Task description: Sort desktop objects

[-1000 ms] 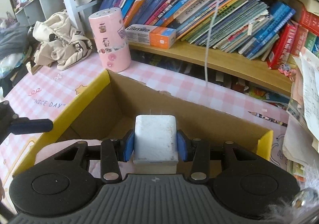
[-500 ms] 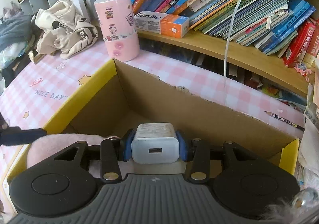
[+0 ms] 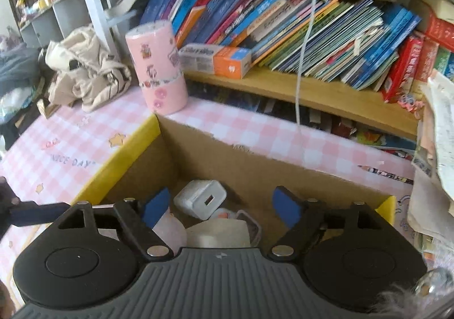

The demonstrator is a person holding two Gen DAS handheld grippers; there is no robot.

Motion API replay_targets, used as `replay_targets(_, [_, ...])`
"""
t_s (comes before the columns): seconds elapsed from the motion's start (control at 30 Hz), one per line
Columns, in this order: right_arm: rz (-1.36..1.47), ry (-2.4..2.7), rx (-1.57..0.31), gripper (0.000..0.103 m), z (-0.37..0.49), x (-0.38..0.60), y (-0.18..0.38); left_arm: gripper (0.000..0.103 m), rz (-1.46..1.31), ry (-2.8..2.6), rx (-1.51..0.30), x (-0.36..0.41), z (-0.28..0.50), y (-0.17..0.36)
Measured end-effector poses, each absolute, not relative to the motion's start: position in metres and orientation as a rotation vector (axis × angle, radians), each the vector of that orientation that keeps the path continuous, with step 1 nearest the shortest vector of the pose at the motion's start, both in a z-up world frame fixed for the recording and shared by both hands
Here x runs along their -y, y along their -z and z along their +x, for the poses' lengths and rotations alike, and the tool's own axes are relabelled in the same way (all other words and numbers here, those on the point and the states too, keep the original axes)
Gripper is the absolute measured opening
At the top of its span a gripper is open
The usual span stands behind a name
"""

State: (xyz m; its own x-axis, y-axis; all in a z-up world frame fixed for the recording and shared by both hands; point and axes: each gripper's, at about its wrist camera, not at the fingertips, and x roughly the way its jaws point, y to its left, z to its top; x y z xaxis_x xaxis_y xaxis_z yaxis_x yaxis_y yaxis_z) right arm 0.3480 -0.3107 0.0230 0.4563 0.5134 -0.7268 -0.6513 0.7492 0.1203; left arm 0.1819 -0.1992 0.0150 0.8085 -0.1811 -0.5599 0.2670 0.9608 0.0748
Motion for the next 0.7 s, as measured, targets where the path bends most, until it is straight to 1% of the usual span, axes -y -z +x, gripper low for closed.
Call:
replay_targets(0.3, [-0.128,-0.668,-0.783,0.084,0.318,0.334,-0.047,0.100,0.178,0.288,-0.551,0.203,0.163,-0.021])
replay_targets(0.7, [-0.088,-0.552,-0.715,0.088,0.249,0.348,-0.072,0.100,0.185,0.331,-0.480,0.182,0.109,-0.040])
